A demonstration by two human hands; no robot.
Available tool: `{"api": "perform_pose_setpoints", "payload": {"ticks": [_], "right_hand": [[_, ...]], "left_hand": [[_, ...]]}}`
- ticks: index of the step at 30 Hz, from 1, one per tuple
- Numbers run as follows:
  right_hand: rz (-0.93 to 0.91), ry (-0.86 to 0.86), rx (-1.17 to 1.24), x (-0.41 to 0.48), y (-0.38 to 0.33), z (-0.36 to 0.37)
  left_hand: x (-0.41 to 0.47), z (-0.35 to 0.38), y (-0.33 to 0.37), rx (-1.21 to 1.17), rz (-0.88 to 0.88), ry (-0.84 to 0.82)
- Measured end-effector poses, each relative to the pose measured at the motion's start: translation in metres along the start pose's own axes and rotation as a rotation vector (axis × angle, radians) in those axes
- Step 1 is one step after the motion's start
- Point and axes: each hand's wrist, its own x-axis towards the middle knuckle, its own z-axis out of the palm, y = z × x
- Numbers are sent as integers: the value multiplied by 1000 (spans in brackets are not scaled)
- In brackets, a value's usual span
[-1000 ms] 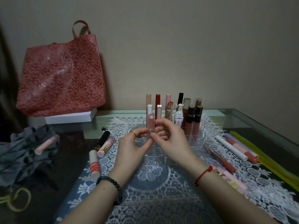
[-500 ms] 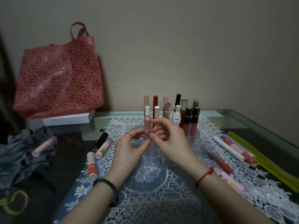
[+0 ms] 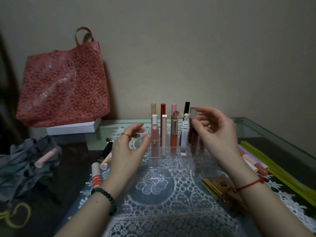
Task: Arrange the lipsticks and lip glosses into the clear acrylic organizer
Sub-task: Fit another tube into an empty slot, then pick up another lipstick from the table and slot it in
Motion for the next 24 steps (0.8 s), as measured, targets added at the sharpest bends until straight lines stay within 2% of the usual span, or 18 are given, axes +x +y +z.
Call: {"api": "perform_pose_setpoints", "payload": {"ticks": [4, 10, 14, 18, 21, 24], "right_hand": [[9, -99, -29, -9, 6, 0], [12, -268, -86, -23, 5, 15], [-13, -325, -129, -31, 4, 23], [-19, -375, -163, -35, 7, 27], [-37, -386, -178, -35, 7, 30], [-66, -385, -187, -35, 8, 31]], "left_hand": [[22, -20, -3, 59, -20, 94], [36, -80, -37, 383, -91, 48], [36, -141, -71, 614, -256, 96], [30, -183, -99, 816, -386, -6], [22, -192, -114, 842, -451, -29], [16, -193, -123, 812, -432, 7]]}}
